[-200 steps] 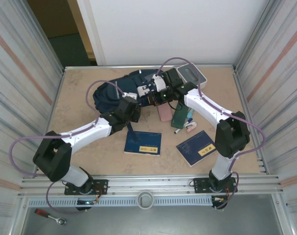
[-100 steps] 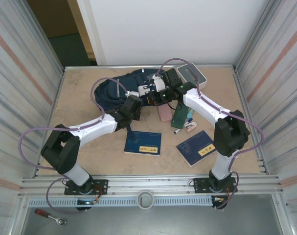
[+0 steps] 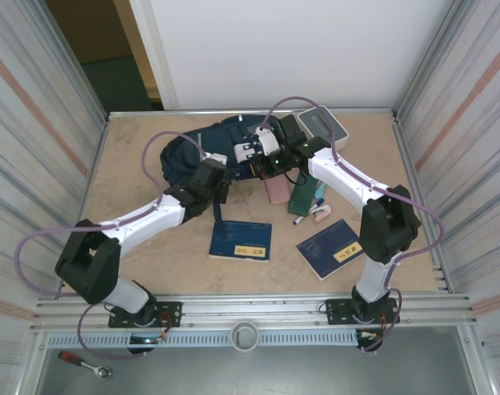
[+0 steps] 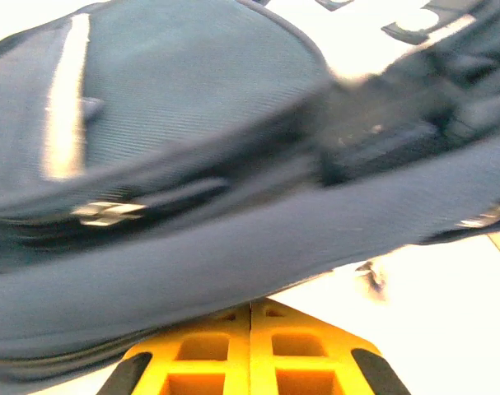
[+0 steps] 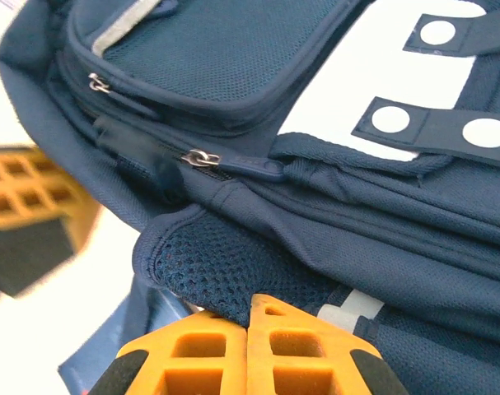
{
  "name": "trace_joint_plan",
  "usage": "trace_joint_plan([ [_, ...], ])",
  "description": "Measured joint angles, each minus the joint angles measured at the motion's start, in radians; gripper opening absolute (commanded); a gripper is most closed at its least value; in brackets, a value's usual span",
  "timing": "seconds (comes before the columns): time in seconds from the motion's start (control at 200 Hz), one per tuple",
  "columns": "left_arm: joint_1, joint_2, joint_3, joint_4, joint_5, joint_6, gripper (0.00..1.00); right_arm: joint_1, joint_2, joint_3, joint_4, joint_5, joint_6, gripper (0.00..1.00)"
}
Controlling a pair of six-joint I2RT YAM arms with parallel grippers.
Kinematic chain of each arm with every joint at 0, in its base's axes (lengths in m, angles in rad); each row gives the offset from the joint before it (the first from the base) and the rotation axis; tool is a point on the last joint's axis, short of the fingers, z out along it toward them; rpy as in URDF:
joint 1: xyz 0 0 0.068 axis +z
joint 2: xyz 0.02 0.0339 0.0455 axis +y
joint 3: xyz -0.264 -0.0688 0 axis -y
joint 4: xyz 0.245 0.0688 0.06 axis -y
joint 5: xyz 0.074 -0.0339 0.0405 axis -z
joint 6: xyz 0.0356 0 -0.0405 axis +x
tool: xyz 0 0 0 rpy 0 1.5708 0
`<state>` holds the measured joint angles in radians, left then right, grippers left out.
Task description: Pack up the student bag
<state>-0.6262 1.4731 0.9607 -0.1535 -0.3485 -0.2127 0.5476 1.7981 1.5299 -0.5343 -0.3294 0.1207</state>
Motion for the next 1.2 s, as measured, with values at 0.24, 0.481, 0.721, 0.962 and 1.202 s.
trace_joint_plan([
  [0.24,0.101,-0.084,-0.043,0.000,0.084,0.000,0.00,-0.004,0.000,0.000,-0.021,0.019,-0.036,0.00],
  [0.481,0.053,-0.112,-0.081,0.001,0.146,0.001,0.37,-0.010,0.000,0.000,-0.016,-0.014,0.003,0.00],
  [0.721,-0.082,-0.064,-0.082,0.029,0.070,-0.027,0.46,-0.011,0.001,0.005,-0.006,-0.067,0.064,0.00],
  [0.962,-0.080,0.080,0.002,0.030,-0.027,-0.029,0.45,-0.011,0.002,0.034,0.003,-0.094,0.097,0.00],
  [1.202,-0.083,0.122,0.081,-0.004,-0.133,-0.055,0.40,-0.011,0.026,0.039,0.011,-0.116,0.109,0.00],
])
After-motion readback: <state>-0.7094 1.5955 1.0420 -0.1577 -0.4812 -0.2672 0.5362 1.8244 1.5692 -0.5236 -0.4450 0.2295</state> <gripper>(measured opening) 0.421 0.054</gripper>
